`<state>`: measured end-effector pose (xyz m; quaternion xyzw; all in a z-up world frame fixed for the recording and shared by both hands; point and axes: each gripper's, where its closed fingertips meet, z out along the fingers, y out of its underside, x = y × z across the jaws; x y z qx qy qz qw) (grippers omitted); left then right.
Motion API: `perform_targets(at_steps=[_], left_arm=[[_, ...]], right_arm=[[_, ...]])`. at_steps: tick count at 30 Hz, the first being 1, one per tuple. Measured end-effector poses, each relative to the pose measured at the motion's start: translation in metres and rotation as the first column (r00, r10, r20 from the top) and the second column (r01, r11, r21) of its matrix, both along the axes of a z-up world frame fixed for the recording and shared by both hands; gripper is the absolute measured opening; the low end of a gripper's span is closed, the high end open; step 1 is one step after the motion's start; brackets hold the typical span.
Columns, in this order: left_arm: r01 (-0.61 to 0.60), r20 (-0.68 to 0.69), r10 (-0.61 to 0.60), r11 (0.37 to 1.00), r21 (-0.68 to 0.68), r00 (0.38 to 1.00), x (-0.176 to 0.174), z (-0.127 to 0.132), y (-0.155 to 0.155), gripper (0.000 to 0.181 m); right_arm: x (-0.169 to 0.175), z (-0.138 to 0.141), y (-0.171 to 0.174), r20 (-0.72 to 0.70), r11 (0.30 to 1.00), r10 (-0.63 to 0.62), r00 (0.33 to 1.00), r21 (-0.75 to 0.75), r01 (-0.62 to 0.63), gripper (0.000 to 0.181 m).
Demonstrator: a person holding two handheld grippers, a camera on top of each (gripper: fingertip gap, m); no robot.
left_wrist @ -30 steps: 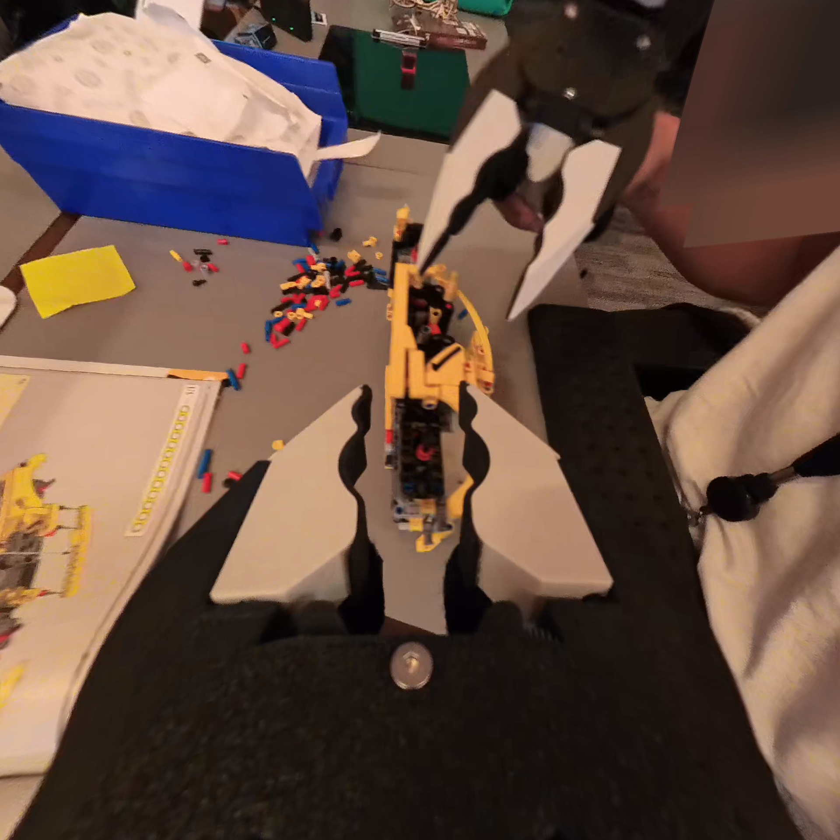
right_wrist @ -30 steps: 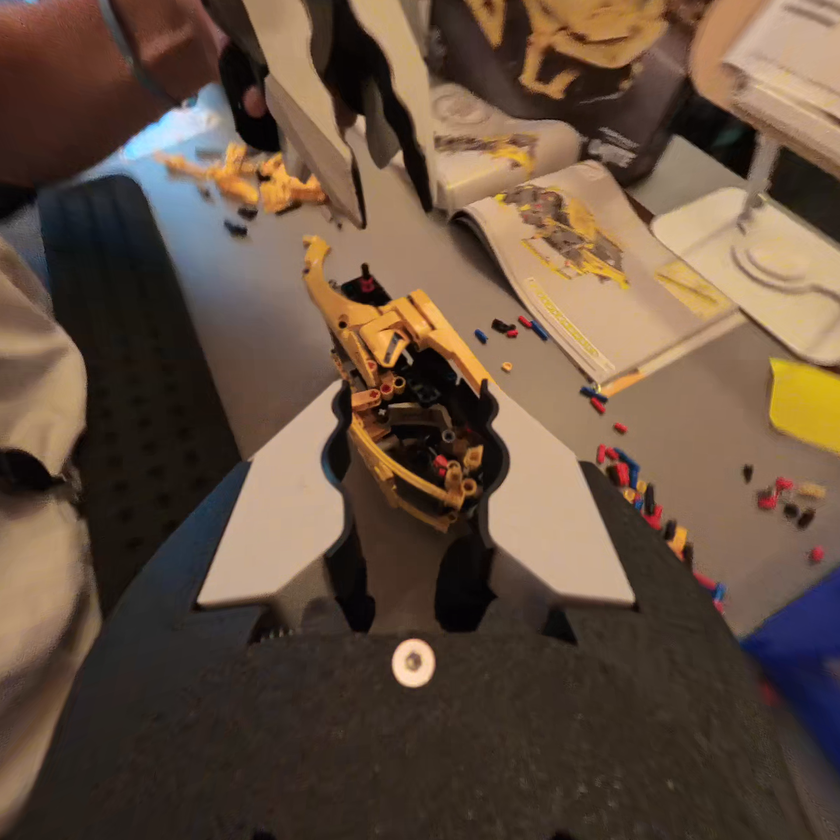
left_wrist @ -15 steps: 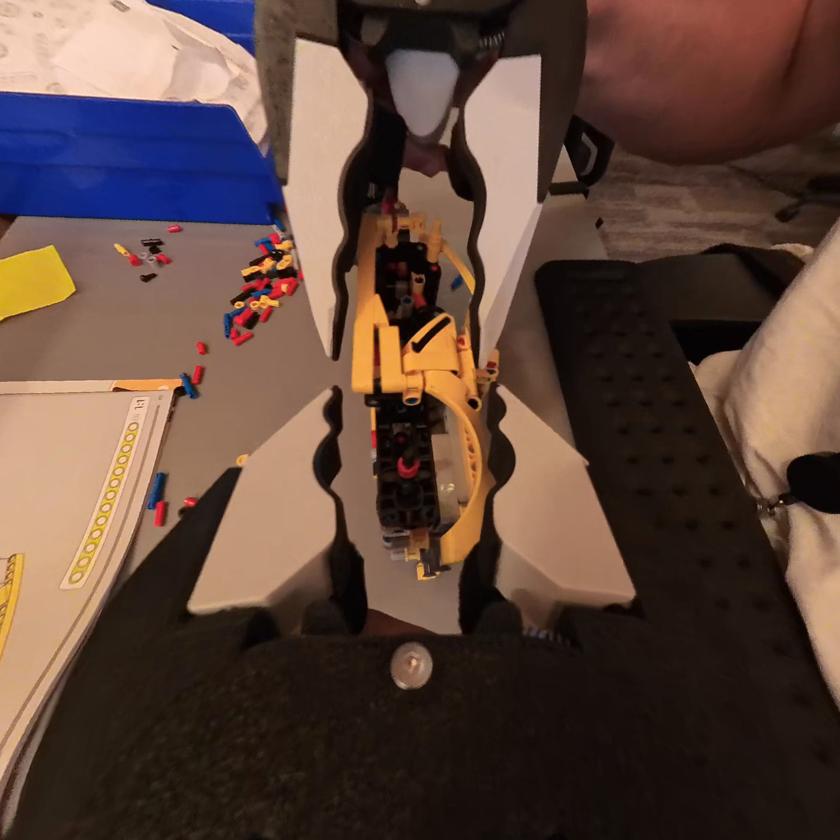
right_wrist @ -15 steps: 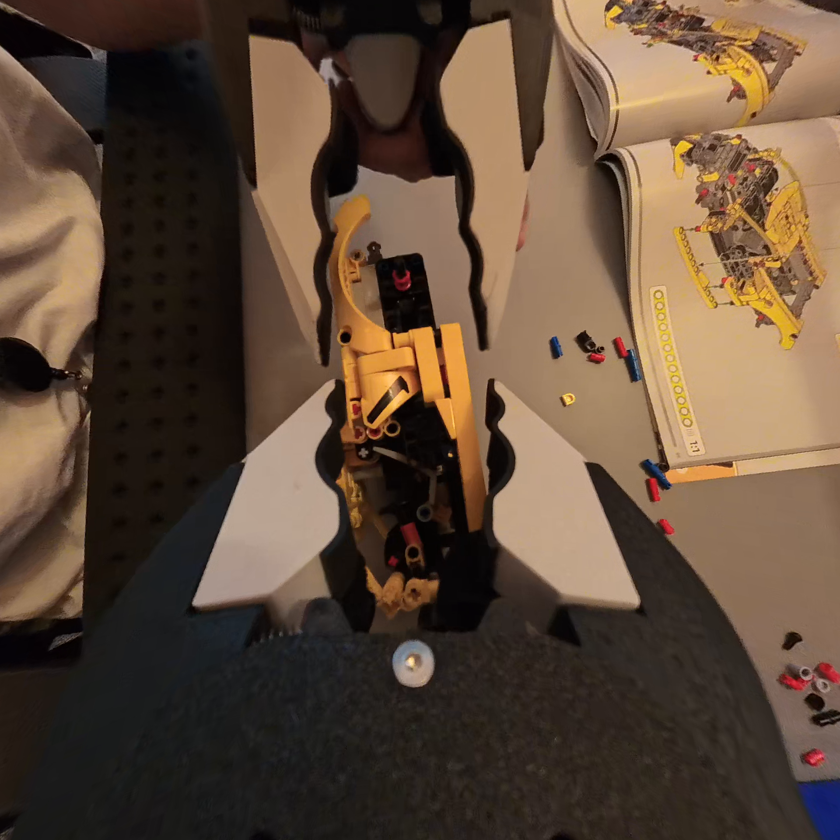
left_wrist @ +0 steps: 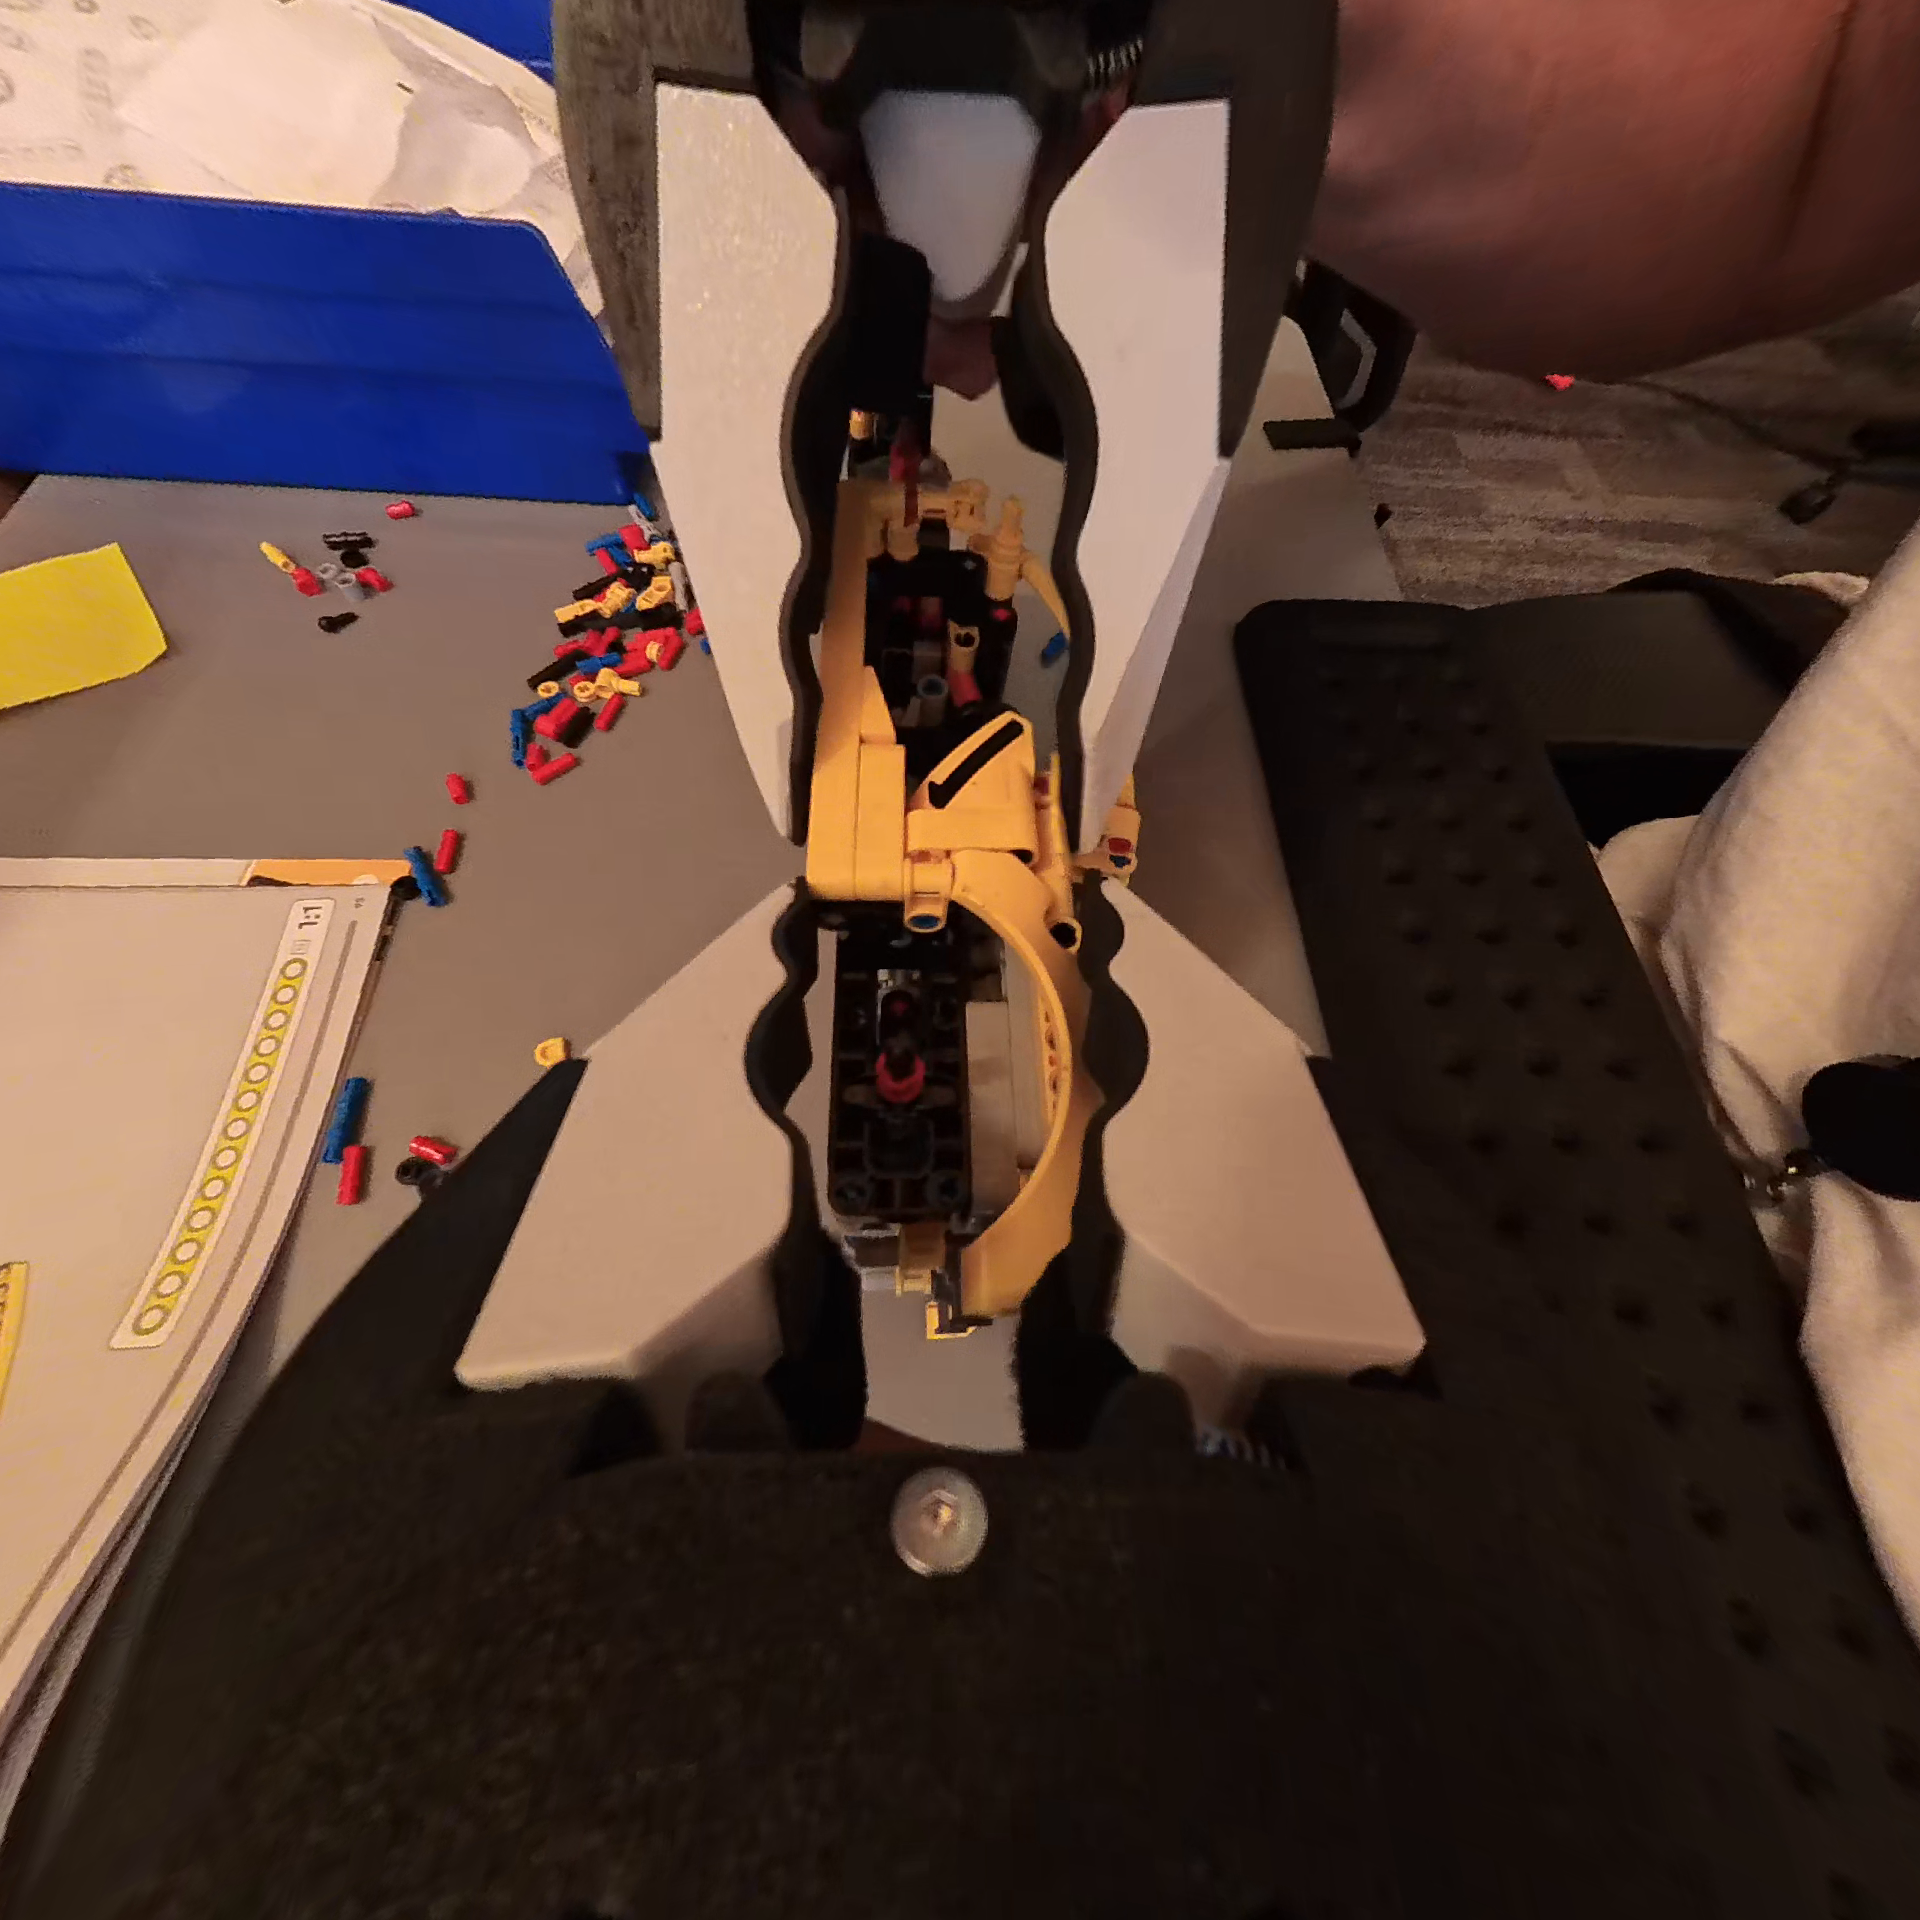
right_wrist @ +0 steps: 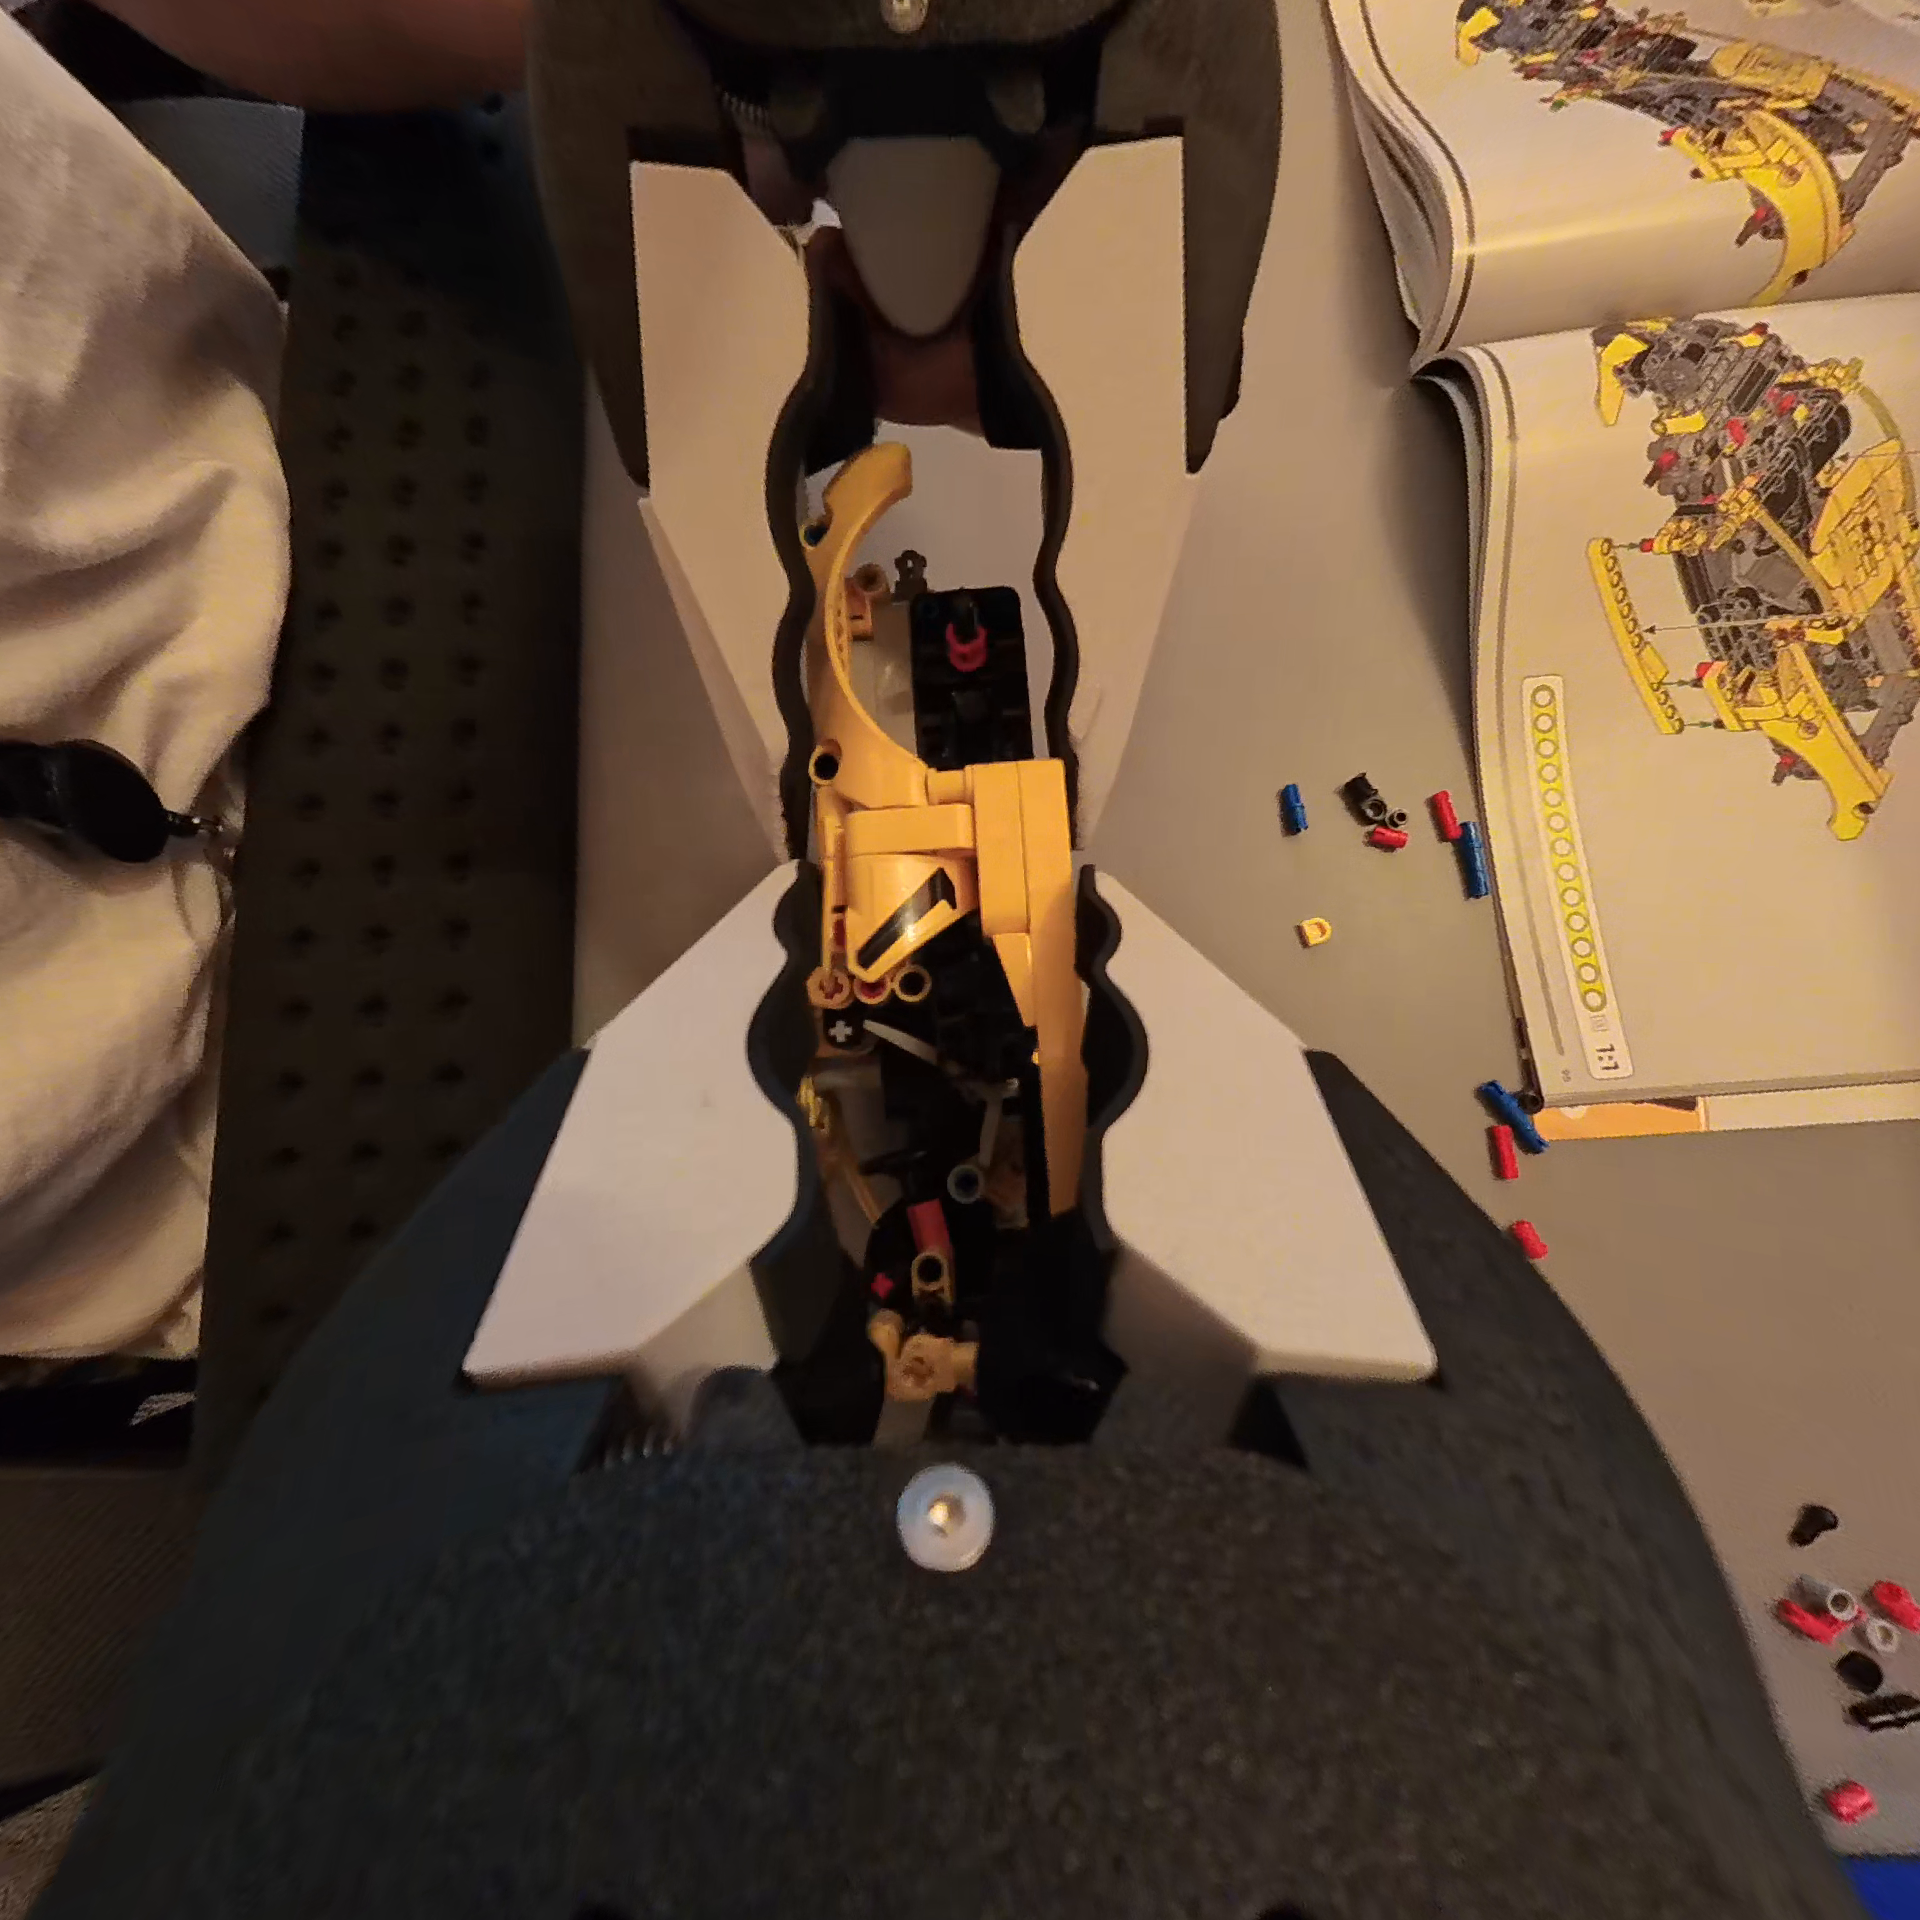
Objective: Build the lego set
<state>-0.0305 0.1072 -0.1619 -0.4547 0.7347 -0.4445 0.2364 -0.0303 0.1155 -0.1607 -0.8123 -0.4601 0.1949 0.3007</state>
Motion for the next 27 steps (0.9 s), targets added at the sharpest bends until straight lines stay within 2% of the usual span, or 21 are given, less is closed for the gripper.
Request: perform_targets(at_steps=[3,5,8,12,14,19,22,27], left_arm=[[-0.004,0.018,0.005,1.0,-0.023,1.0,0.0,0.001,0.0,0.051],[-0.017,0.024,0.018,1.0,-0.023,1.0,0.0,0.001,0.002,0.051],[-0.025,0.036,0.025,1.0,-0.015,0.999,-0.001,0.001,0.004,0.051],[-0.021,0.047,0.021,1.0,0.001,0.999,-0.002,0.002,0.002,0.051],[-0.018,0.049,0.018,1.0,0.001,0.999,-0.001,0.002,0.001,0.051],[-0.018,0.059,0.018,1.0,0.001,0.998,-0.001,0.002,0.001,0.051],[-0.017,0.055,0.017,1.0,0.007,0.998,-0.001,0.002,0.001,0.051],[-0.02,0.052,0.02,1.0,0.011,0.998,-0.001,0.002,0.002,0.051]], right_arm=[[0.002,0.001,-0.001,0.02,1.0,-0.024,1.0,0.009,0.024,0.051],[0.011,0.009,-0.006,0.056,0.998,-0.048,0.997,0.051,0.045,0.069],[0.044,0.015,-0.019,0.118,0.993,-0.108,0.987,0.057,0.101,0.06],[0.078,0.016,-0.026,0.072,0.978,-0.21,0.975,0.008,0.21,0.049],[0.074,0.016,-0.032,0.042,0.985,-0.17,0.985,-0.036,0.171,0.045],[0.072,0.009,-0.031,0.1,0.999,-0.051,0.994,0.019,0.05,0.046],[0.068,0.004,-0.032,0.089,0.999,0.013,0.996,-0.034,-0.01,0.044],[0.07,0.008,-0.033,0.016,0.998,0.035,0.999,-0.058,-0.034,0.044]])
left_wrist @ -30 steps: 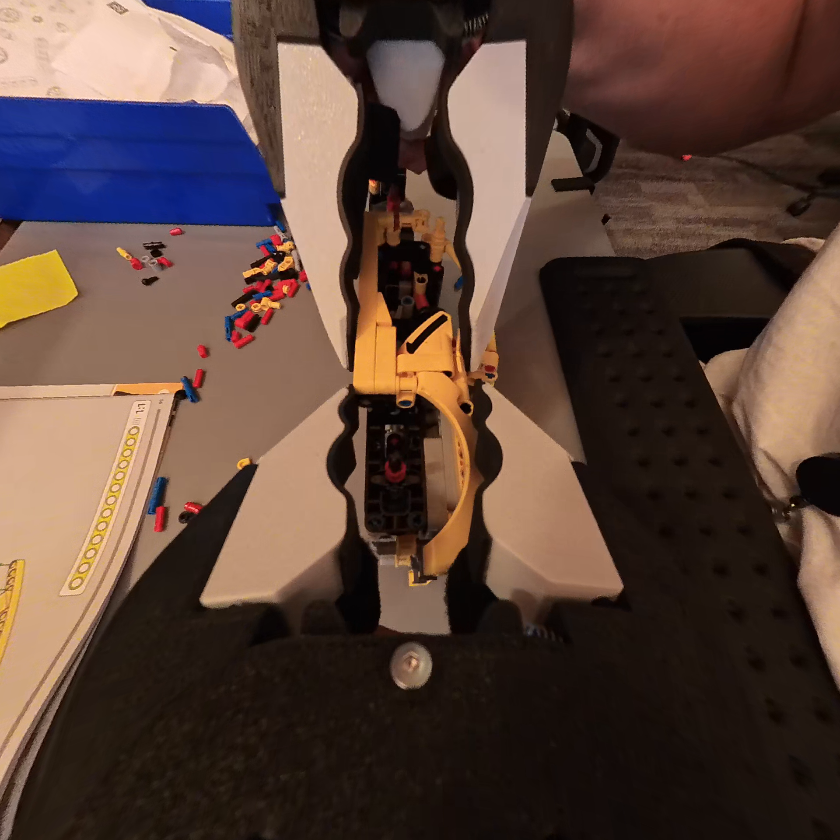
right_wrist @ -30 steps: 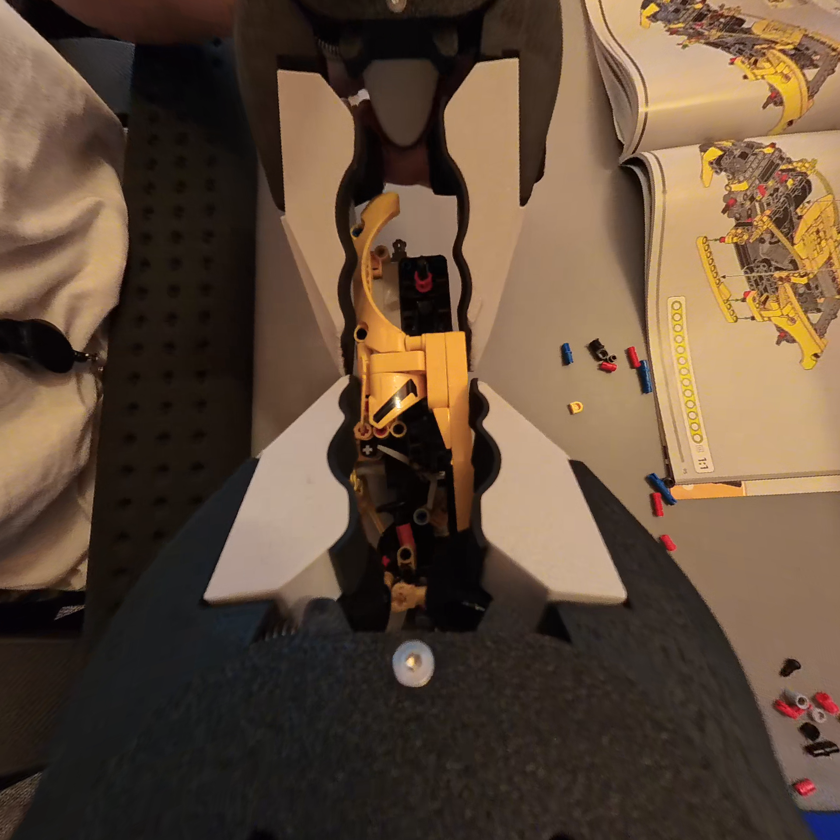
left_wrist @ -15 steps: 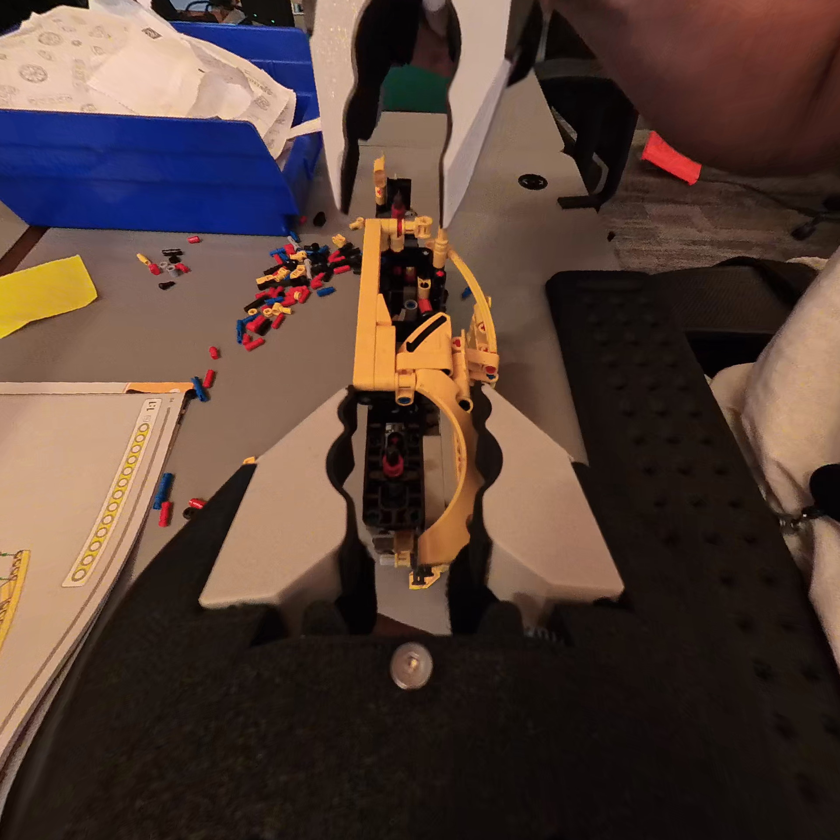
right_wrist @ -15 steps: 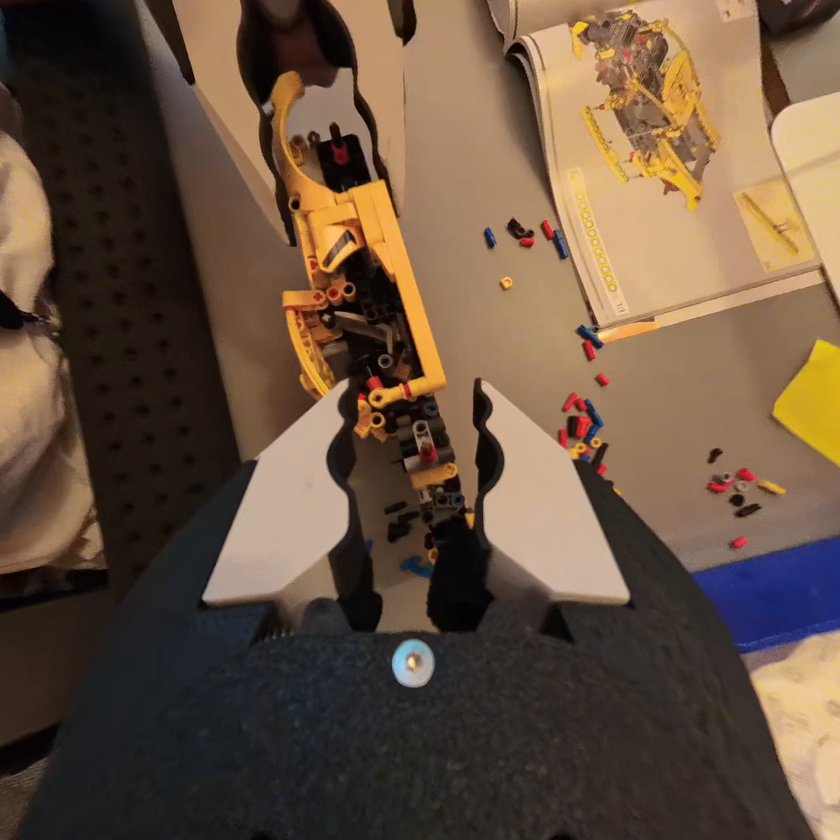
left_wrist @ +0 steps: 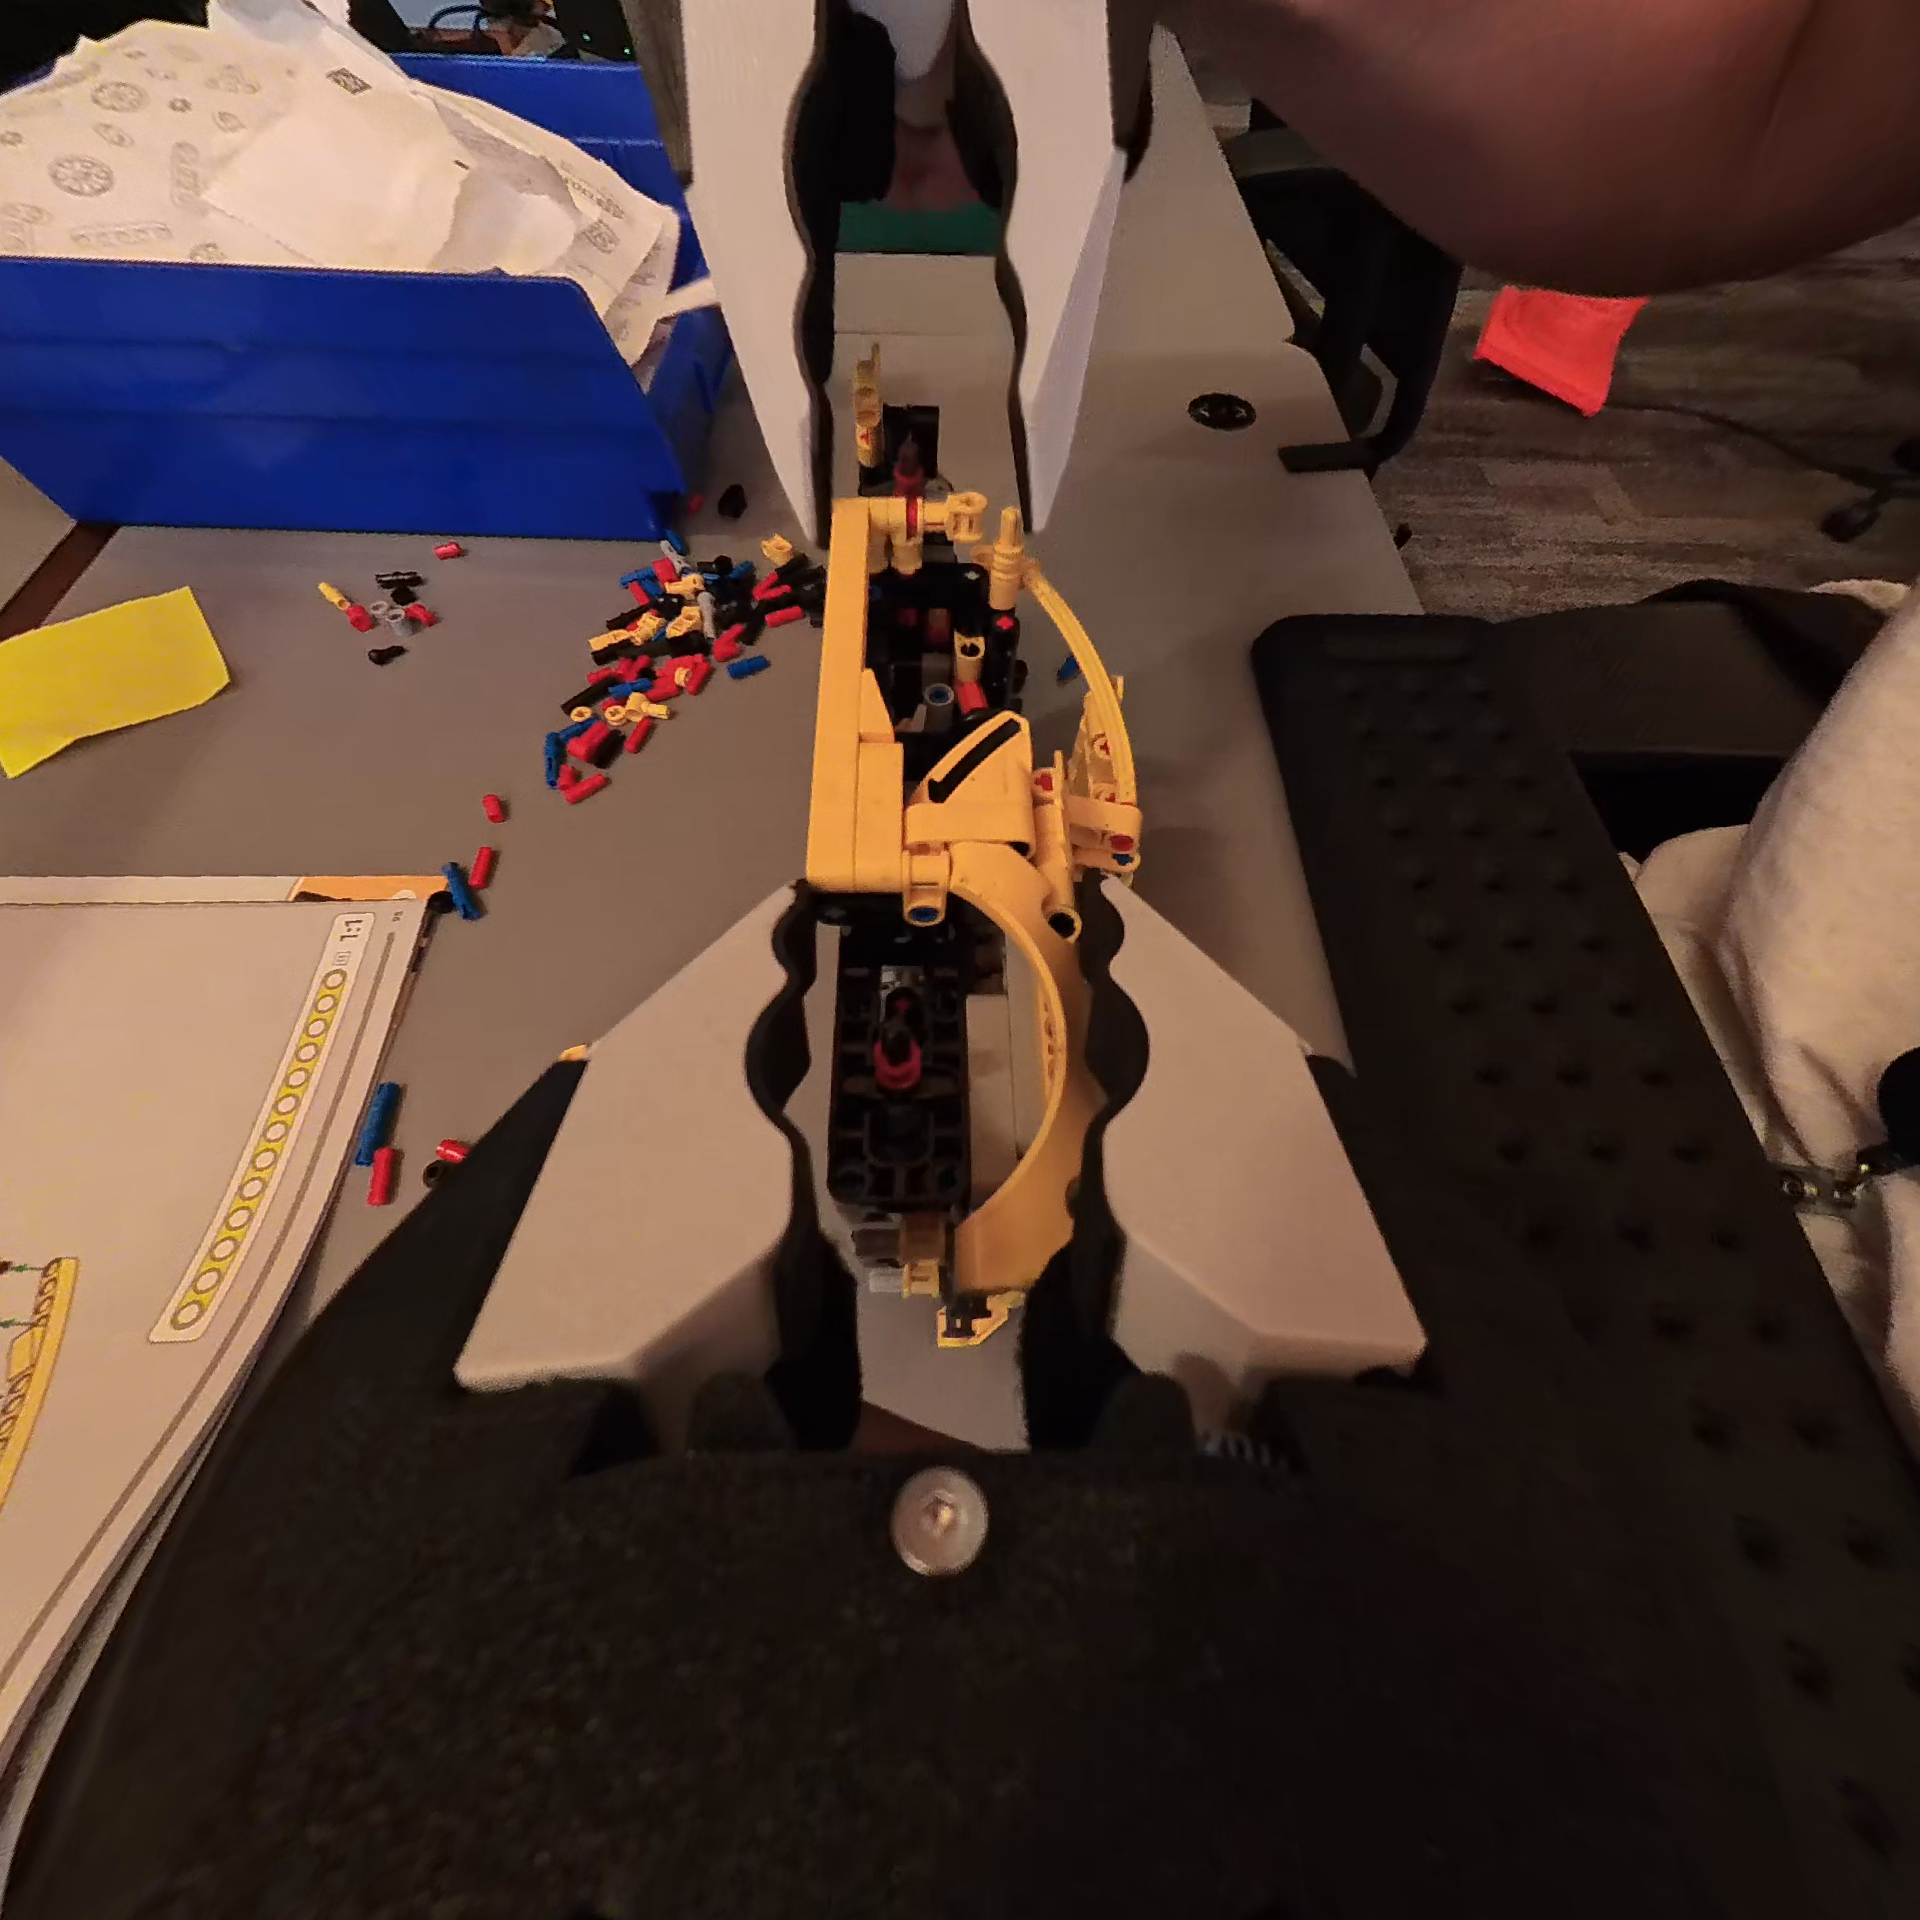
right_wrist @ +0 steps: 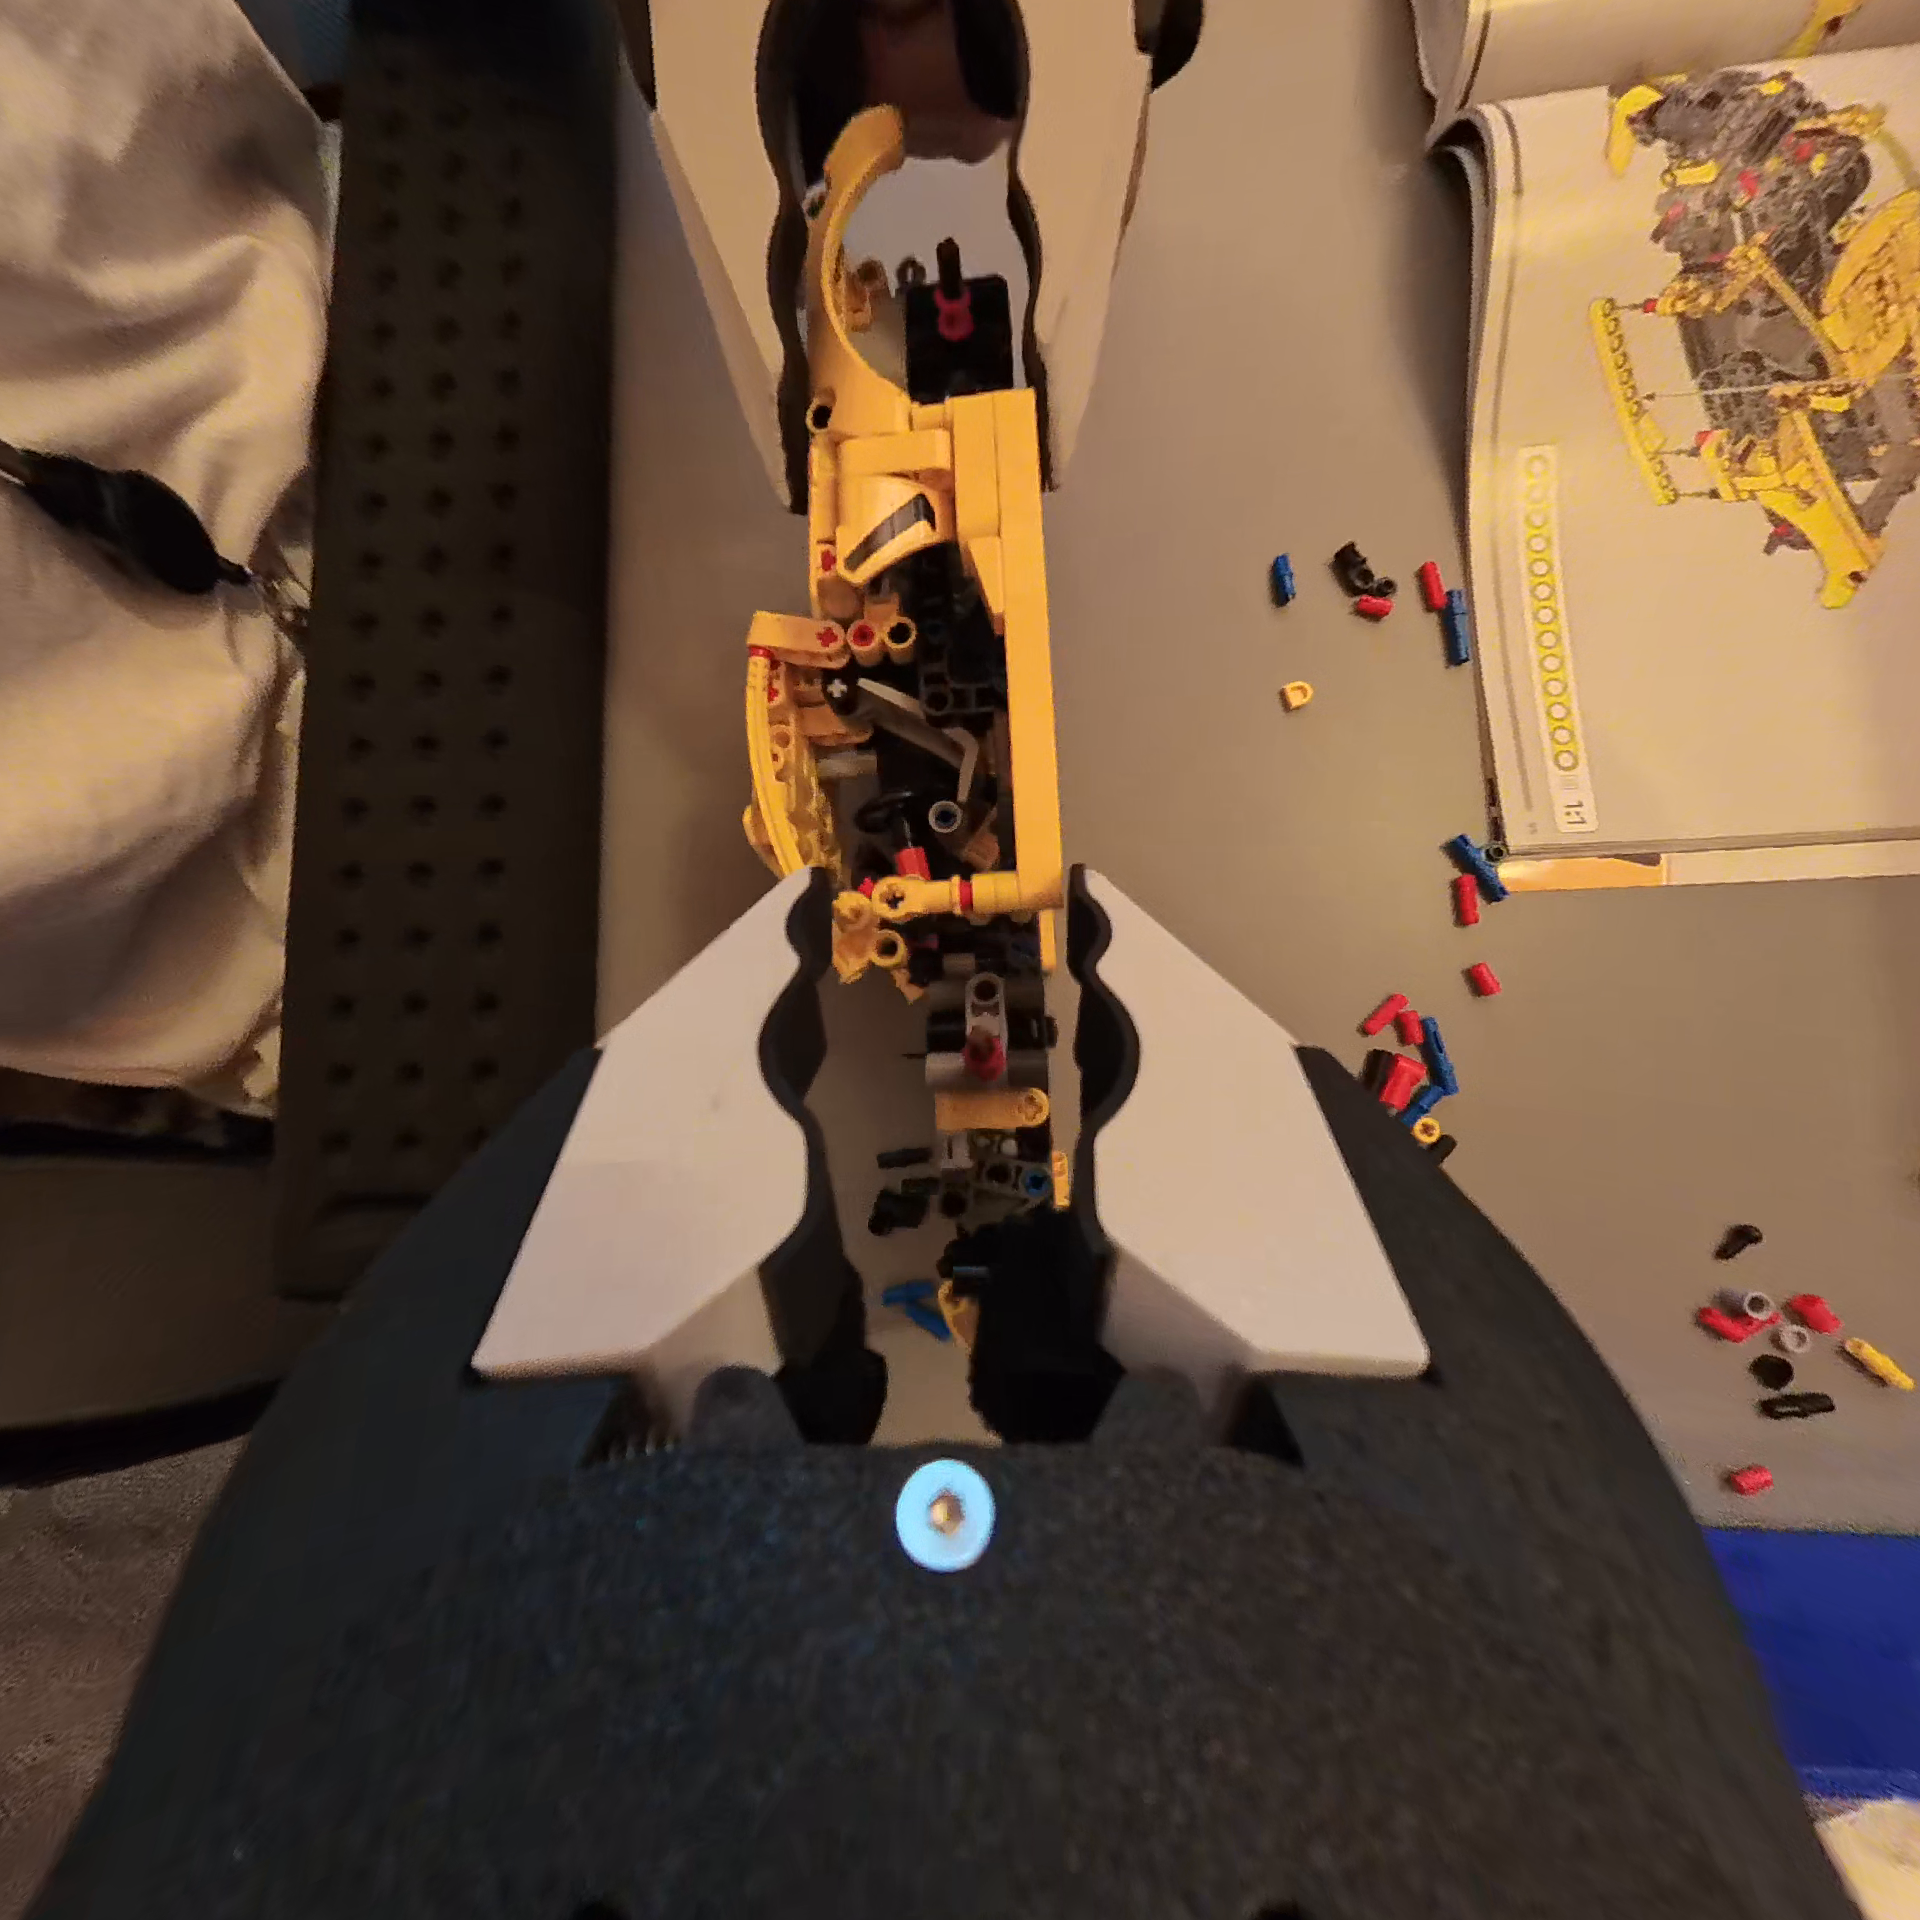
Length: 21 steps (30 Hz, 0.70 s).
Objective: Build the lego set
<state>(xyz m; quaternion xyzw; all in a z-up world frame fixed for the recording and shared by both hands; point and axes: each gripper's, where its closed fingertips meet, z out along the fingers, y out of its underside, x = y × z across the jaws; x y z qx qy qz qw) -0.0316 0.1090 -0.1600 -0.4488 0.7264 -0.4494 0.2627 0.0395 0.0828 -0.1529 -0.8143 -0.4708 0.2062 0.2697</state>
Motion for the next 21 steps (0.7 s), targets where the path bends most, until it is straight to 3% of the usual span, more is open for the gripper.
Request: perform_targets(at_steps=[9,21], left_arm=[[0.005,-0.006,-0.005,1.0,-0.002,1.0,0.0,0.0,0.0,0.051],[0.011,-0.006,-0.011,1.0,-0.008,1.0,0.0,0.0,-0.002,0.051]], right_arm=[[0.007,0.013,0.004,-0.059,0.999,-0.015,0.998,0.047,0.018,0.039],[0.007,0.003,0.003,0.039,0.998,0.013,0.999,0.063,-0.016,0.041]])
